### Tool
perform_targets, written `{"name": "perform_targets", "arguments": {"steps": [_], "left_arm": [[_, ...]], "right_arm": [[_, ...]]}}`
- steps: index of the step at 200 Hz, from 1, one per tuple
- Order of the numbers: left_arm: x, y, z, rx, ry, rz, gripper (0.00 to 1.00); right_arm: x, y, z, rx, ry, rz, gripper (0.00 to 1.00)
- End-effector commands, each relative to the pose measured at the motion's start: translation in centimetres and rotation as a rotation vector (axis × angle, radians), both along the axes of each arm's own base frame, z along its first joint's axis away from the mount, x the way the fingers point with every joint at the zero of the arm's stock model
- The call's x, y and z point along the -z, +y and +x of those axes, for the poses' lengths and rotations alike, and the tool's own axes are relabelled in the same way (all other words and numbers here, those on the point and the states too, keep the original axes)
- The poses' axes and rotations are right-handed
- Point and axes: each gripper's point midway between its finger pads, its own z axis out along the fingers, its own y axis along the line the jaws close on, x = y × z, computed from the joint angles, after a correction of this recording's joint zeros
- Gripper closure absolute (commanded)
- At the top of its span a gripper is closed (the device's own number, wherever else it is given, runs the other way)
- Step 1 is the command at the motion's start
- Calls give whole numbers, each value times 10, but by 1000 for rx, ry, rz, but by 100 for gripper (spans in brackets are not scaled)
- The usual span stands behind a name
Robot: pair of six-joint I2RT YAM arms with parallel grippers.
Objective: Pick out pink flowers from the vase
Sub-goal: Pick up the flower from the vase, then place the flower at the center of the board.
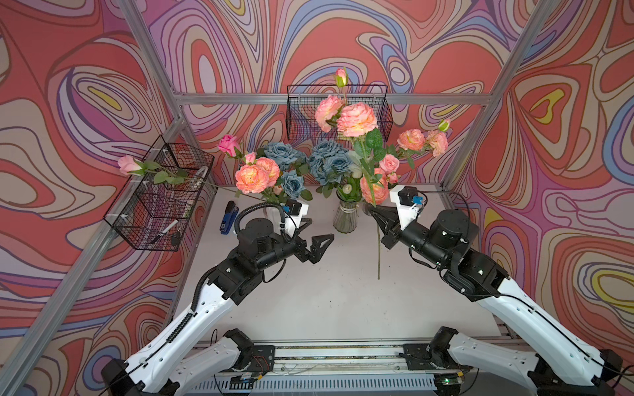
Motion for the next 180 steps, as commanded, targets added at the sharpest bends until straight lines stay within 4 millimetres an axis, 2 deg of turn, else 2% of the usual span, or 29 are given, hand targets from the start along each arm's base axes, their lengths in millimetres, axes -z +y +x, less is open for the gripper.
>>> {"name": "perform_targets", "arguments": {"steps": [1, 25, 43, 71, 97, 128, 146, 180], "left_arm": [[-11, 12, 7, -114, -48, -51, 0], [2, 14, 5, -152, -49, -41, 0], [22, 21, 10, -213, -32, -5, 0], [57, 35, 23, -320, -1, 50, 0], [79, 43, 32, -392, 34, 92, 0], [92, 68, 35, -515, 25, 136, 0], [93, 83, 35, -580, 5, 154, 0], [93, 92, 35, -622, 0, 156, 0]], "right_arm": [[-11, -39, 4, 190, -48, 17, 100], [-12, -71, 3, 329, -46, 39, 100], [-9, -93, 4, 440, -19, 38, 100], [-2, -114, 6, 558, 37, 15, 100], [0, -129, 11, 667, 91, -20, 100], [-6, -144, 9, 755, 106, -33, 100], [-8, -149, 9, 782, 112, -43, 100], [-3, -160, 12, 838, 135, -75, 100]]}}
